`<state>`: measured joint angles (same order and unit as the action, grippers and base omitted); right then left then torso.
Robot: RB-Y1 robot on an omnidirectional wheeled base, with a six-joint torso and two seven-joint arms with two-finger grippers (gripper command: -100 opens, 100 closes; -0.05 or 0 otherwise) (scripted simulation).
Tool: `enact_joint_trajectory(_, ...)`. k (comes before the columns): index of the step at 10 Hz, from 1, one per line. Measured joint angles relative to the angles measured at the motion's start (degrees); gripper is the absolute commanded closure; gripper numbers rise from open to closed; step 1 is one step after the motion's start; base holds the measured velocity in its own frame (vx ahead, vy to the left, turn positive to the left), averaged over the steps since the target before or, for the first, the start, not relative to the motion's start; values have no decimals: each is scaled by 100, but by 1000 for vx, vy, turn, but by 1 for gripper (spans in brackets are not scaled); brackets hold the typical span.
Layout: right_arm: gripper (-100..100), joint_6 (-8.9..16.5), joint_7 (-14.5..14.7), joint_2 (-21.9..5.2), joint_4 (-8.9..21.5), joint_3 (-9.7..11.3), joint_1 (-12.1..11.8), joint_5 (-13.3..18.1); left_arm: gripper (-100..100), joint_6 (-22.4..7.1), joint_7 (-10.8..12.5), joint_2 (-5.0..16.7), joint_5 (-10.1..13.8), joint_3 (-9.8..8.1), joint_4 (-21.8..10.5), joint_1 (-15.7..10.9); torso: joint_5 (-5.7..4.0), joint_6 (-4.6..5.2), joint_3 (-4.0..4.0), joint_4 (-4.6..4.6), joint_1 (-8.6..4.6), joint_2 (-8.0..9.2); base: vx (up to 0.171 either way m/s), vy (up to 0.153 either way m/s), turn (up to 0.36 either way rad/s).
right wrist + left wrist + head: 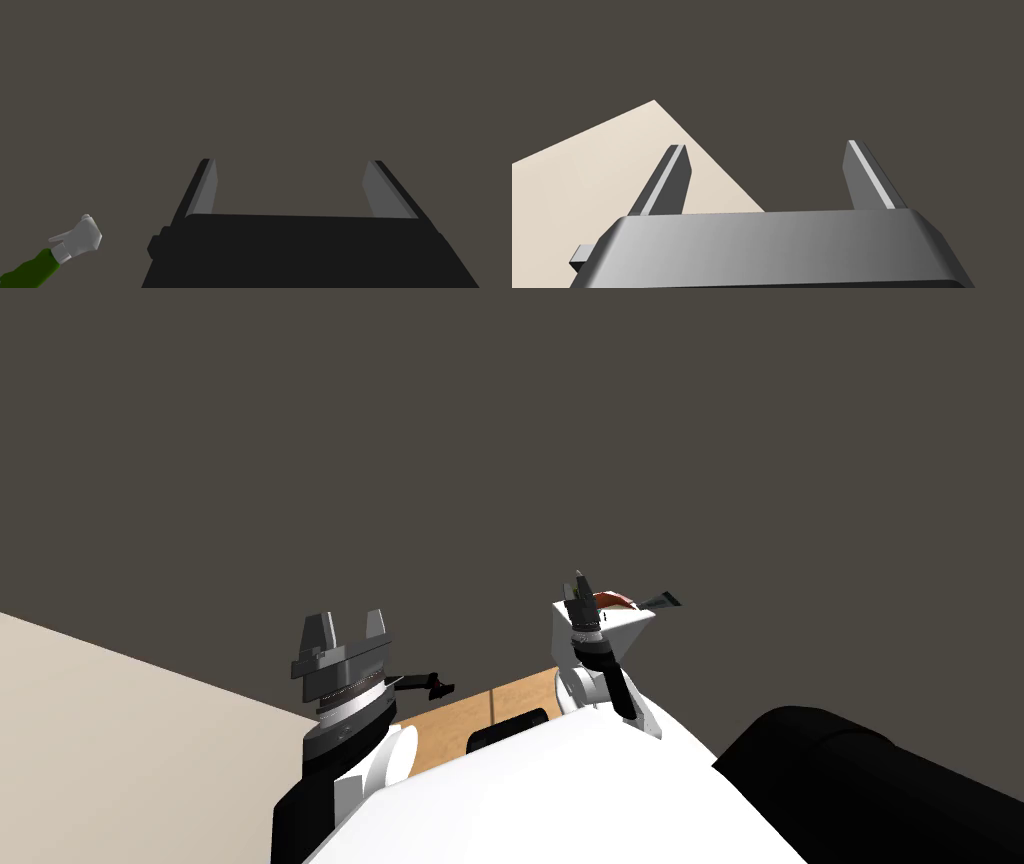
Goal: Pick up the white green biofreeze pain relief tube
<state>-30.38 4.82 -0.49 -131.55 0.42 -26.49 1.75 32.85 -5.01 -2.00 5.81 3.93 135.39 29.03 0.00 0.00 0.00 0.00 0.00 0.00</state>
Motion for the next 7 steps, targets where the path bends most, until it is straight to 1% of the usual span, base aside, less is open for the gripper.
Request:
enact_joint_trajectory(2,-100,20,97,-247,123,-21,125,58,0,0,0,0,0,0,0,0,3,0,4,1,16,7,-29,61,-48)
enact_joint_trajectory(3,-100,29,165,-348,197,-30,191,96,0,0,0,-1,0,1,0,0,5,0,6,2,24,10,-47,116,-103)
enact_joint_trajectory(4,-100,50,289,-472,347,-43,340,174,0,0,0,-1,0,1,0,0,8,0,8,3,40,14,-45,114,-88)
enact_joint_trajectory(5,-100,49,410,-580,476,-70,429,236,0,0,0,-1,0,1,0,0,10,0,9,3,42,15,-42,95,-70)
enact_joint_trajectory(7,-100,83,643,-712,753,-122,684,368,0,0,0,-1,0,1,0,0,9,0,7,3,39,11,-38,102,-83)
